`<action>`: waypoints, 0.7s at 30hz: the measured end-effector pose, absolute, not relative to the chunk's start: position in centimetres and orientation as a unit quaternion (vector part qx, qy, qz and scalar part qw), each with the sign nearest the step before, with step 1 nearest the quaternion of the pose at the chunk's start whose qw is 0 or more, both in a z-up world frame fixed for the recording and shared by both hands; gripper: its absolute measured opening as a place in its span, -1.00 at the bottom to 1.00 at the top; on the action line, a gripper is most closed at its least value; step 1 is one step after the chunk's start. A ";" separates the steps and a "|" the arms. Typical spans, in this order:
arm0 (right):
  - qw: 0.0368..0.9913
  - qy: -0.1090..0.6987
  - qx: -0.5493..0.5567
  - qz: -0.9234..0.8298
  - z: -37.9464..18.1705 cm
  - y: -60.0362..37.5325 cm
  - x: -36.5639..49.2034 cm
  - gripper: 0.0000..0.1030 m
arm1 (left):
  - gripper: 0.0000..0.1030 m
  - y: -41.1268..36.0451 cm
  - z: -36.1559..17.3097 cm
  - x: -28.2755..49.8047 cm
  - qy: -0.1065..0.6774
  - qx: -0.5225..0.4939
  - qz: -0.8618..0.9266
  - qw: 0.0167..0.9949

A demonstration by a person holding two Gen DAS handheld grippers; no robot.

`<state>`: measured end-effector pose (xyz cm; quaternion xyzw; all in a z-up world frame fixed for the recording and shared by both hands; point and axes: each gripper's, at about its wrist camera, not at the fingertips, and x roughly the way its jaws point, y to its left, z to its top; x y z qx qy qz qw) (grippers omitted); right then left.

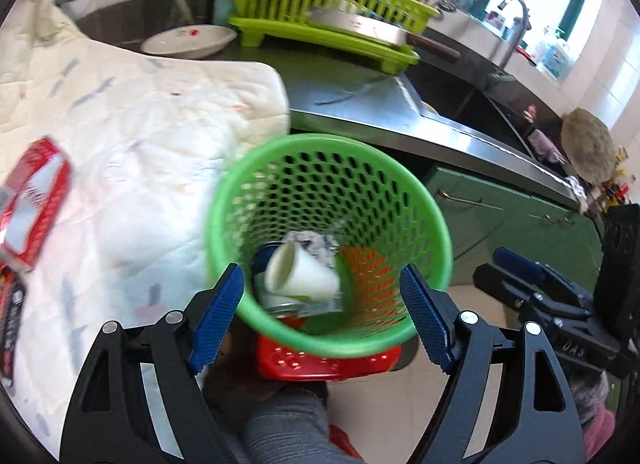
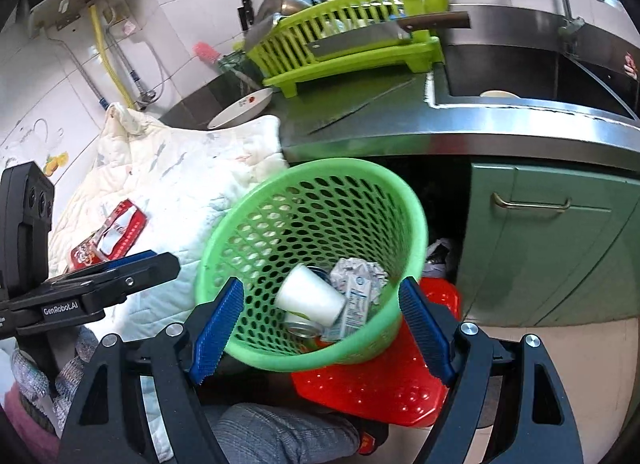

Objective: Collect trash
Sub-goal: 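Move both grippers back over the remaining trash on the mat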

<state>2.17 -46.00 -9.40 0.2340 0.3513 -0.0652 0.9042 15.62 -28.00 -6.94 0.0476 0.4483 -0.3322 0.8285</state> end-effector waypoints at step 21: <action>0.913 0.360 0.186 0.048 -6.1 -34.0 8.1 0.50 | 0.39 -8.9 -4.2 16.9 0.418 0.035 -0.201 0.885</action>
